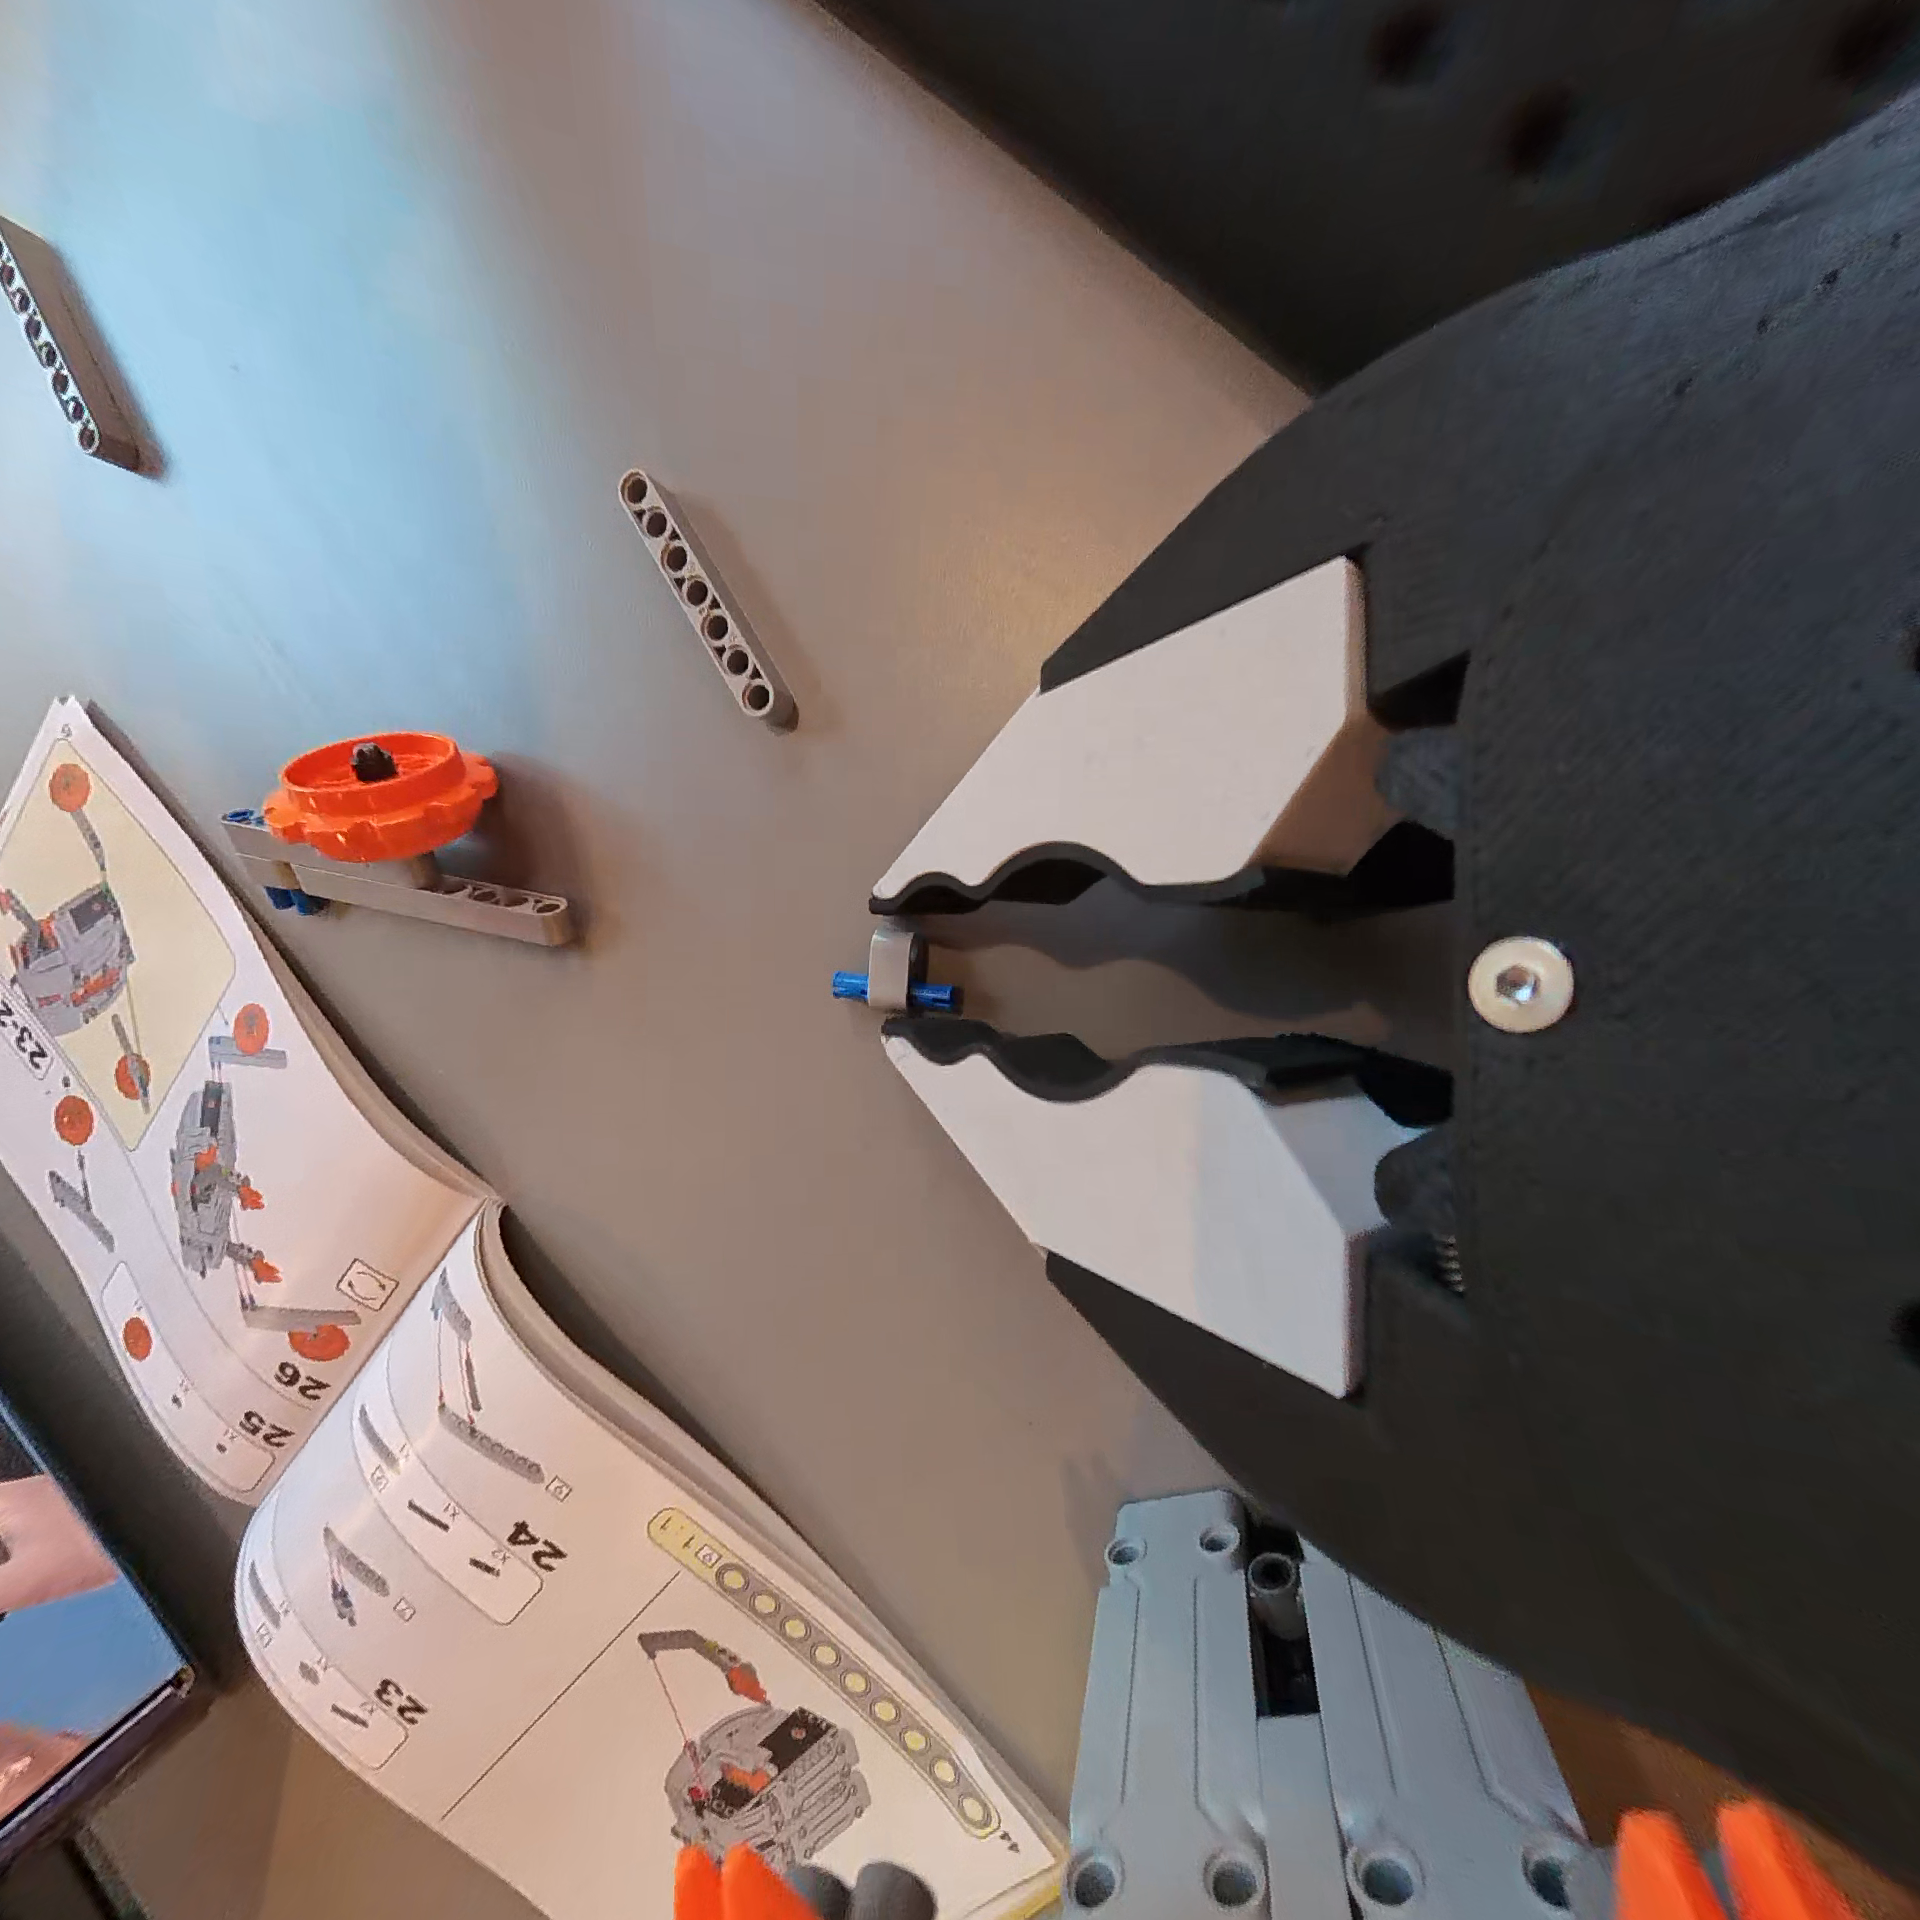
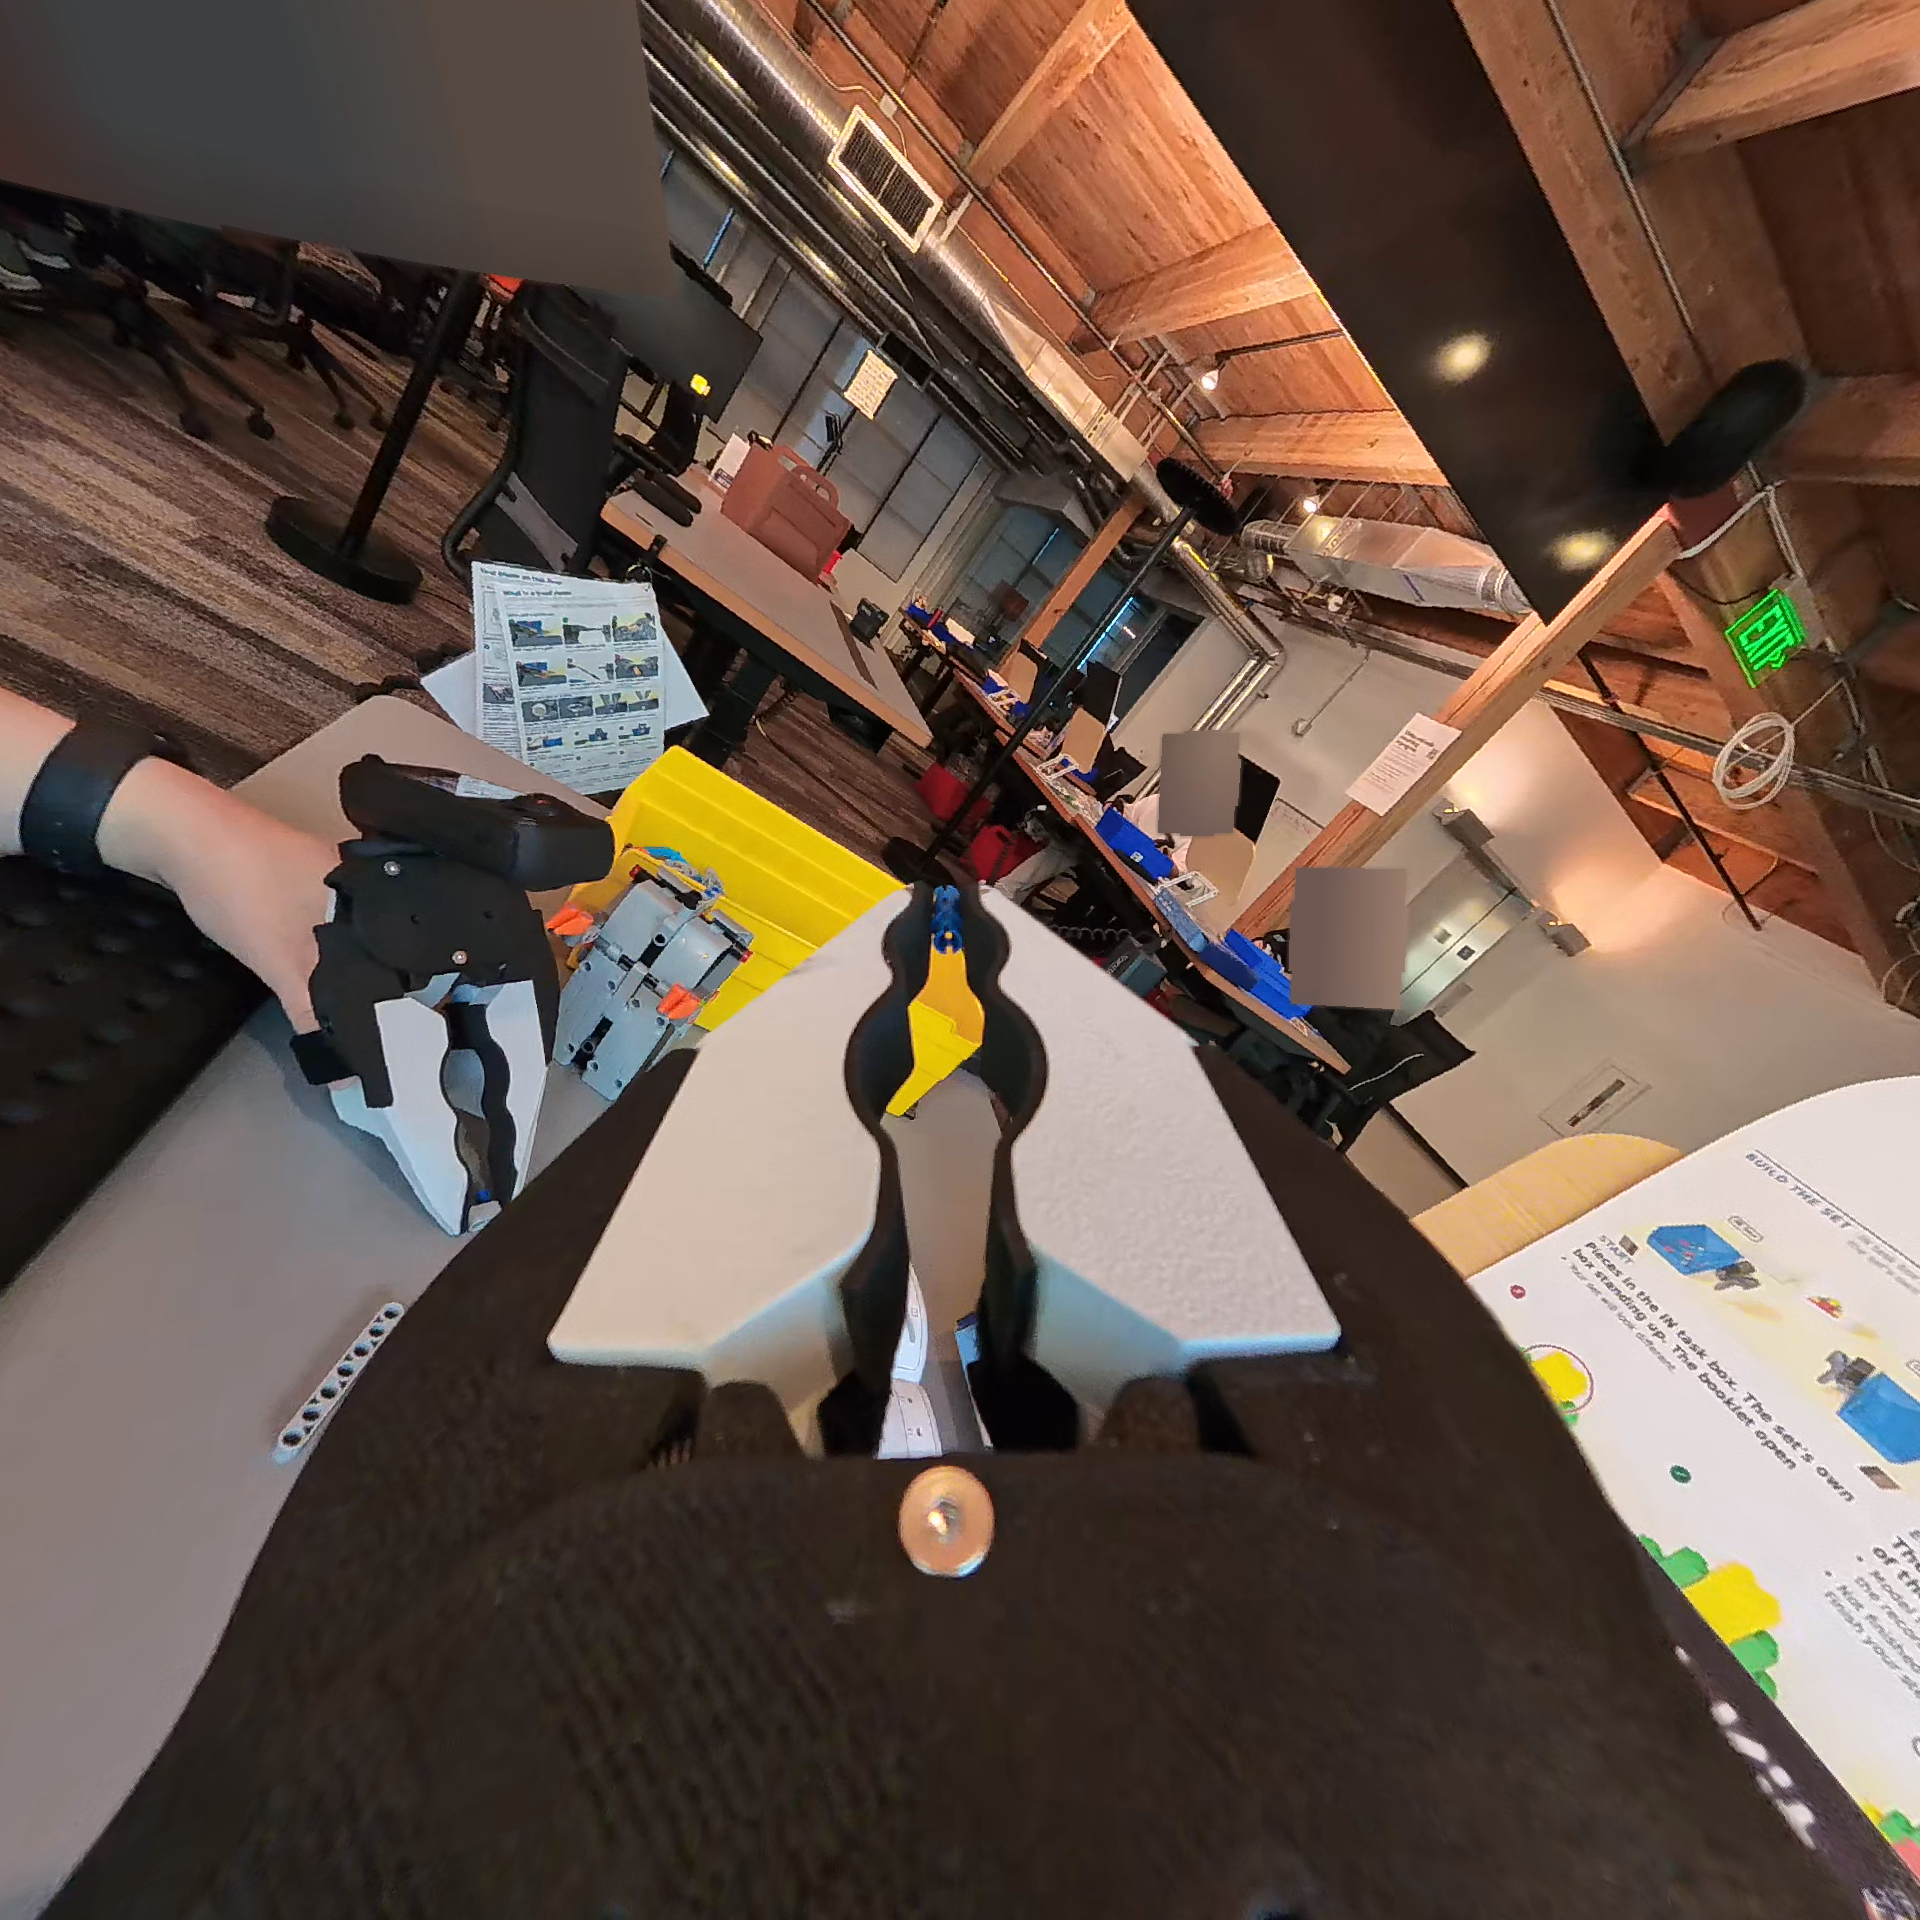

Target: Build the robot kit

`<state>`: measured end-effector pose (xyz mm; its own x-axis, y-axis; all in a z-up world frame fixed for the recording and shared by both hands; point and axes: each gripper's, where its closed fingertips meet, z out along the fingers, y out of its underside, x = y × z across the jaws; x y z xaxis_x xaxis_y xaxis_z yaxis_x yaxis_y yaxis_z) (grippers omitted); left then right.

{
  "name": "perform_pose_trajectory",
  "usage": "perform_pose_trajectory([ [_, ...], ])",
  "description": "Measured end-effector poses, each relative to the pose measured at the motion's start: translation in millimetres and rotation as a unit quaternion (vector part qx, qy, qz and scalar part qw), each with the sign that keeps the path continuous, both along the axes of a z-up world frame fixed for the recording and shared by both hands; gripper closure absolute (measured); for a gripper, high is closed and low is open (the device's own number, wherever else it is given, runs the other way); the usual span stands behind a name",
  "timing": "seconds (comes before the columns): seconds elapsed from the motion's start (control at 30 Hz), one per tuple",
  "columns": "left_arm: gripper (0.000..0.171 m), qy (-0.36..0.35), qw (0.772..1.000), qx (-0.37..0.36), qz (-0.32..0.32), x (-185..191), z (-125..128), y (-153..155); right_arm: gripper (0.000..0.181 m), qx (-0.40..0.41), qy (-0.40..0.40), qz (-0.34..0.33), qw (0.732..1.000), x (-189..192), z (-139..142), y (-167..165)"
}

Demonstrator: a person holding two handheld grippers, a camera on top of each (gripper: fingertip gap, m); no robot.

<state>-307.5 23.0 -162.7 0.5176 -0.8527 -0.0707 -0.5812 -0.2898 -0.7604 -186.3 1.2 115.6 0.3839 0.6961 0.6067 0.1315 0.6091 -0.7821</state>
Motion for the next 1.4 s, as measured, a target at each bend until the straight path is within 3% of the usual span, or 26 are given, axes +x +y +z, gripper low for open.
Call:
perform_pose_trajectory([
  [0.23, 0.147, -0.005, 1.0, -0.008, -0.004, 1, 0, -1, 0.178, -0.011, -0.012, 0.005, 1.0, -4, -6, 0],
  [0.37, 0.158, 0.002, 1.0, 0.002, -0.01, 1, -1, -2, 0.178, -0.01, -0.027, 0.018, 0.999, -16, -18, 0],
  [0.63, 0.158, 0.032, 0.994, 0.089, -0.051, 7, 9, -14, 0.178, -0.003, -0.065, 0.071, 0.995, -40, -41, -15],
  [0.7, 0.158, 0.004, 0.992, 0.118, -0.042, 11, 30, -18, 0.178, 0.0, -0.076, 0.082, 0.994, -43, -40, -22],
  [0.8, 0.158, -0.097, 0.984, 0.146, -0.037, 23, 83, -39, 0.178, 0.017, -0.092, 0.094, 0.991, -50, -36, -38],
  [0.97, 0.158, -0.164, 0.95, 0.259, -0.05, 27, 175, -84, 0.178, 0.07, -0.133, 0.116, 0.982, -65, -25, -77],
  [1.07, 0.158, -0.199, 0.926, 0.31, -0.074, 33, 214, -114, 0.178, 0.105, -0.145, 0.131, 0.975, -74, -18, -104],
  [1.23, 0.159, -0.246, 0.897, 0.355, -0.092, 36, 251, -148, 0.178, 0.158, -0.157, 0.138, 0.965, -83, -10, -136],
  [1.4, 0.158, -0.237, 0.881, 0.399, -0.093, 41, 267, -161, 0.178, 0.181, -0.143, 0.139, 0.963, -85, 0, -152],
])
